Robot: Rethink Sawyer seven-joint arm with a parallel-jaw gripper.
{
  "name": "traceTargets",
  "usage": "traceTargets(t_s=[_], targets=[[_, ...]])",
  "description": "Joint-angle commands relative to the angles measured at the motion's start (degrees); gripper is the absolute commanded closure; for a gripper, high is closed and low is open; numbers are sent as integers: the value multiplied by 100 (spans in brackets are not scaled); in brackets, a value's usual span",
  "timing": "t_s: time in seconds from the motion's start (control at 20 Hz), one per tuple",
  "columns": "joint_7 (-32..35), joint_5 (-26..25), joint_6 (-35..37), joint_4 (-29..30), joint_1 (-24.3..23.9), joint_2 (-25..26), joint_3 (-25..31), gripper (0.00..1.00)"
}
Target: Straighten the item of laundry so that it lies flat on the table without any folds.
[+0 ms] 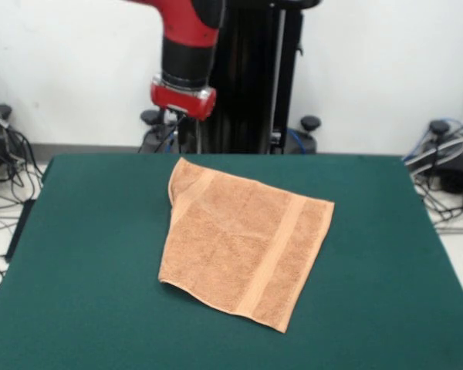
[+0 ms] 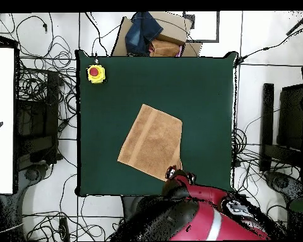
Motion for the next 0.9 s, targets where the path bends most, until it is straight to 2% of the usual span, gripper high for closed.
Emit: traceTargets(t_s=[0.05, 0.25, 0.7, 0.9], targets=[[874, 453, -544, -744, 435, 694, 381, 0], [959, 629, -813, -788, 575, 800, 298, 0], [933, 620, -1102, -845, 301, 925, 431, 0], [748, 692, -560, -1011, 370, 756, 493, 0]])
